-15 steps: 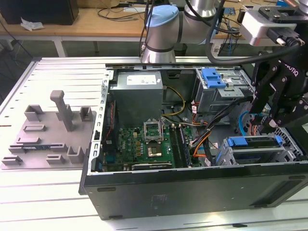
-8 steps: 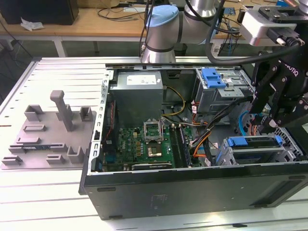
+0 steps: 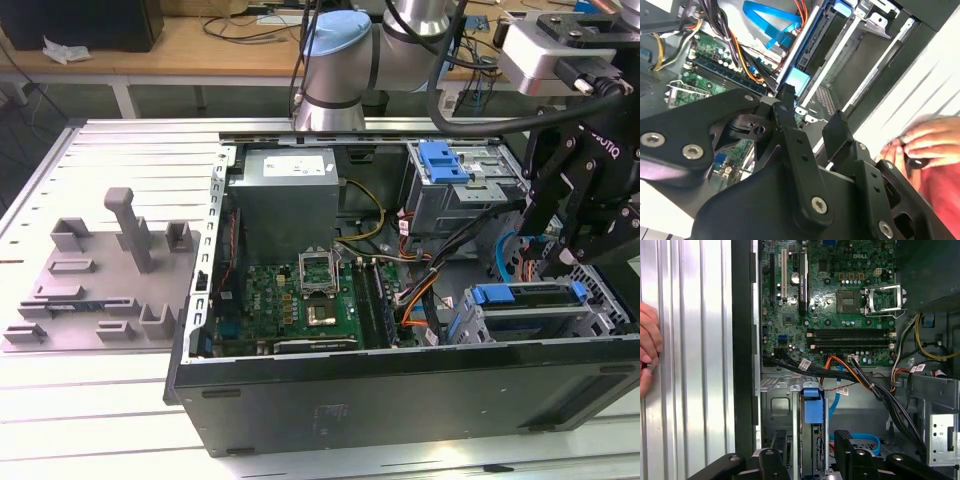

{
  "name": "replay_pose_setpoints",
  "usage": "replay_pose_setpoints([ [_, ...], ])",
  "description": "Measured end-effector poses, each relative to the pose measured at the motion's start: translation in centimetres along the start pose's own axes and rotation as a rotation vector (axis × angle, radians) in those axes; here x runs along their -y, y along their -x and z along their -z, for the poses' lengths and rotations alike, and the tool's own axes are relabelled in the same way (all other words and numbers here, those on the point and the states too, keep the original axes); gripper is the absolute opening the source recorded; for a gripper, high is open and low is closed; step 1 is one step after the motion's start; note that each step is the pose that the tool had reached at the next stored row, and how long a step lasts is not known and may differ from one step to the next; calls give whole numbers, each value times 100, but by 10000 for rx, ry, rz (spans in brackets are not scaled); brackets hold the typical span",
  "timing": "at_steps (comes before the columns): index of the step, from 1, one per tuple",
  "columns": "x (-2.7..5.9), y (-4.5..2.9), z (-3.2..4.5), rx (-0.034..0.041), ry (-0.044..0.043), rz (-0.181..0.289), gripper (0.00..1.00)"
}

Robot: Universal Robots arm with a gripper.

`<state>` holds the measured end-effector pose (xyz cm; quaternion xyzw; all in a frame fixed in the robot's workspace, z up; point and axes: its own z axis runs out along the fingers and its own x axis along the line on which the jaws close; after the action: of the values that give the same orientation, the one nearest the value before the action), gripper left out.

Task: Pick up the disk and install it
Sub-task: 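Insert the first disk wire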

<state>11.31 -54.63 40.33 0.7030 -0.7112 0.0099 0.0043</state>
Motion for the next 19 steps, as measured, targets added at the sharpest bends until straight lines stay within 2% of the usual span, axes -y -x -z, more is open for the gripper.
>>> replay_pose_setpoints([
  [2,-1,72,1,-412,-5,3,50],
  [4,-2,128,2,-649,-8,4,50],
  [6,-3,216,4,-958,-11,7,50],
  [7,-4,275,5,-1182,-14,8,50],
  [10,-5,413,8,-1624,-18,12,50],
  [11,-6,501,10,-1833,-21,14,50],
  [12,-6,551,11,-1930,-22,15,50],
  [15,-5,688,13,-2148,-25,17,50],
  [17,0,786,15,-2328,-22,18,50],
  [18,10,860,16,-2525,-7,22,50],
  [19,18,885,15,-2619,8,25,50],
])
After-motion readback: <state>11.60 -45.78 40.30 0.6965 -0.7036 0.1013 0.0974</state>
